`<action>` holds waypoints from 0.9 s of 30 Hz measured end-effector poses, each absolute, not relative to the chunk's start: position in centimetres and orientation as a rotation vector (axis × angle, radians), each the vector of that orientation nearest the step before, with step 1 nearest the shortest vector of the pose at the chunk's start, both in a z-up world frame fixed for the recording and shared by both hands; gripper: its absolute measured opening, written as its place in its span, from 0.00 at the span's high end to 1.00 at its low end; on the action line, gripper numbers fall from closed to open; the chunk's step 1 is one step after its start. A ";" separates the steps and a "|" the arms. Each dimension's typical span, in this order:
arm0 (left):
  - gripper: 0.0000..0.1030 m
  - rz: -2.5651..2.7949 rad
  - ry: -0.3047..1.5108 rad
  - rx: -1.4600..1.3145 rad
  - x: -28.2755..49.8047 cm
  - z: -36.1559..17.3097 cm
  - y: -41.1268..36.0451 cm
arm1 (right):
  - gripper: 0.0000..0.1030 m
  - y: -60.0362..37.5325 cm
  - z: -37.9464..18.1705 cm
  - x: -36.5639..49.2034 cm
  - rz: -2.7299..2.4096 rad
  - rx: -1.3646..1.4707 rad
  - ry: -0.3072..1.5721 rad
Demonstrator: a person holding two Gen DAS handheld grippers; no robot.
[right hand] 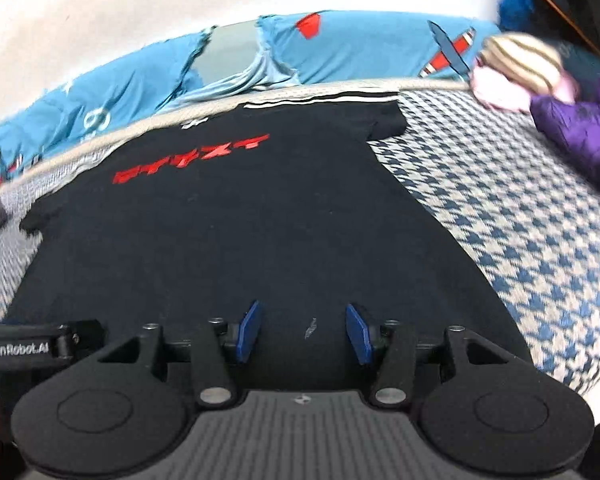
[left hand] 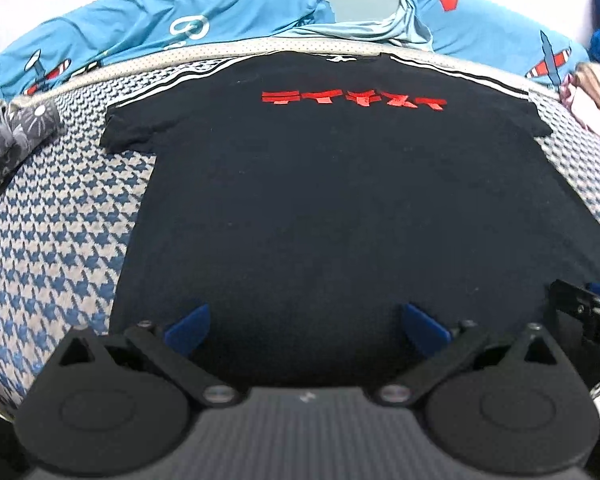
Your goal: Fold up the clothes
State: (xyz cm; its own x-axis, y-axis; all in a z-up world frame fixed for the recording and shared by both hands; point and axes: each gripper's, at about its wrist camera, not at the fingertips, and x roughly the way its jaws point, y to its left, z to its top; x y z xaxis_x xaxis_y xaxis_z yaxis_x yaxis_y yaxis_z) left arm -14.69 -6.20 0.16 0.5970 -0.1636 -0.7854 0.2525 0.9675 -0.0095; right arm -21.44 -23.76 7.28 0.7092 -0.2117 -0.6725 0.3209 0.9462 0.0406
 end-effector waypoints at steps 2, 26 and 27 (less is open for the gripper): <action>0.00 -0.238 0.897 0.118 -14.8 0.1 -6.4 | 0.54 -23.2 7.0 -21.5 -0.296 0.111 0.732; 0.00 -0.214 0.913 0.141 -17.3 0.0 -6.0 | 0.53 -21.3 6.3 -23.2 -0.231 0.010 0.800; 0.00 -0.214 0.914 0.141 -17.4 0.0 -6.0 | 0.53 -21.3 6.3 -23.2 -0.229 0.009 0.802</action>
State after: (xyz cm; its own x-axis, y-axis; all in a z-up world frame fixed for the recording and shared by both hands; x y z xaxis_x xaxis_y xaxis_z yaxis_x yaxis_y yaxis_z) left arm -17.44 -6.00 0.01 0.5913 -0.1235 -0.7969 0.2429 0.9696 0.0300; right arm -23.20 -21.33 6.28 0.6718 -0.1998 -0.7133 0.2069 0.9752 -0.0783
